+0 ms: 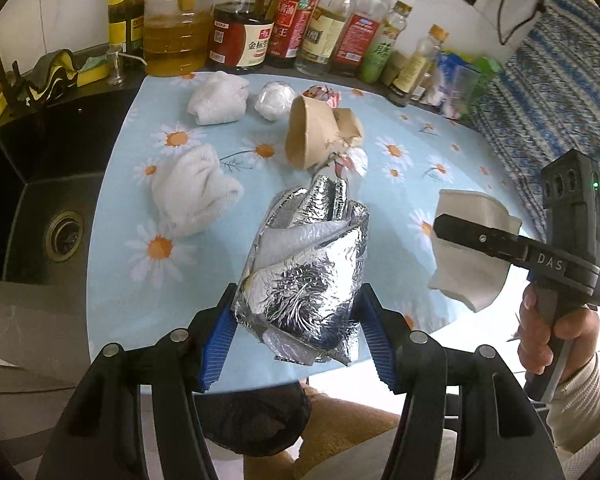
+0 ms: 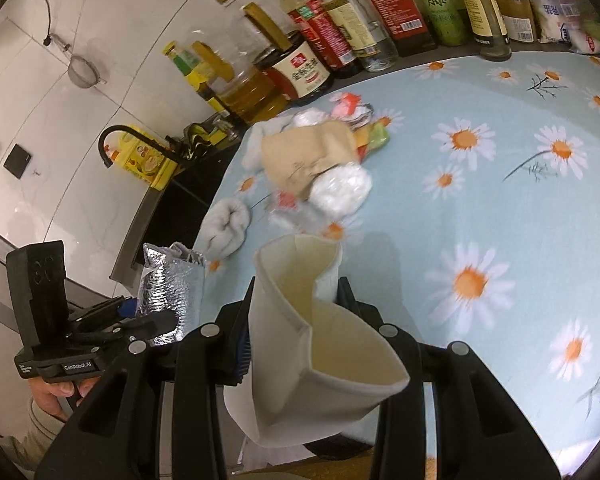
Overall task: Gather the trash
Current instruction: 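Lift the foil and tissue and carry both down toward the black bin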
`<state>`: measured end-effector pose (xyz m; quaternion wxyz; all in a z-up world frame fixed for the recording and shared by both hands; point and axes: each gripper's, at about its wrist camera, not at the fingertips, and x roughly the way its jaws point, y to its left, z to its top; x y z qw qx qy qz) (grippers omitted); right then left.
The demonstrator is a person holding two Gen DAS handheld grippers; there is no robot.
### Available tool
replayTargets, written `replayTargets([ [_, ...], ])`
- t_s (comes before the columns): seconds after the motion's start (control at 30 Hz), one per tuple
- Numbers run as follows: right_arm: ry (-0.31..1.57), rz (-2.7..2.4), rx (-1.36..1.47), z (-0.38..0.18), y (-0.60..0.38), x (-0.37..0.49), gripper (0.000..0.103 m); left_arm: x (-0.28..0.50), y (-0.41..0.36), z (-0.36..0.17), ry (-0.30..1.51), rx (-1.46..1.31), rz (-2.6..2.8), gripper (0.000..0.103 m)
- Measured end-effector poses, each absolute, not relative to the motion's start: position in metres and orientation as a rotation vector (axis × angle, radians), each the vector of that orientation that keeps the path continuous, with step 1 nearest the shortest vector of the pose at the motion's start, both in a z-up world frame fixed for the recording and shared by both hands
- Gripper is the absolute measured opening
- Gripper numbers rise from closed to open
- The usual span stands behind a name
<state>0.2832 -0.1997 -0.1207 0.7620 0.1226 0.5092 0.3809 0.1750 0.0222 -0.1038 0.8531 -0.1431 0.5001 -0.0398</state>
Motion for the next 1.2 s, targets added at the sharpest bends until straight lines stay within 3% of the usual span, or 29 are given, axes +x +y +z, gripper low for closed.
replayTargets([
  [0.5, 1.129, 0.827, 0.213, -0.118, -0.159, 0.186, 0.038, 0.088, 0.034, -0.112, 1.031, -0.344, -0.150, 0.057],
  [1.2, 1.321, 0.742, 0.147, -0.184, -0.121, 0.107, 0.039, 0.015, 0.045, -0.188, 1.193, -0.385, -0.195, 0.057],
])
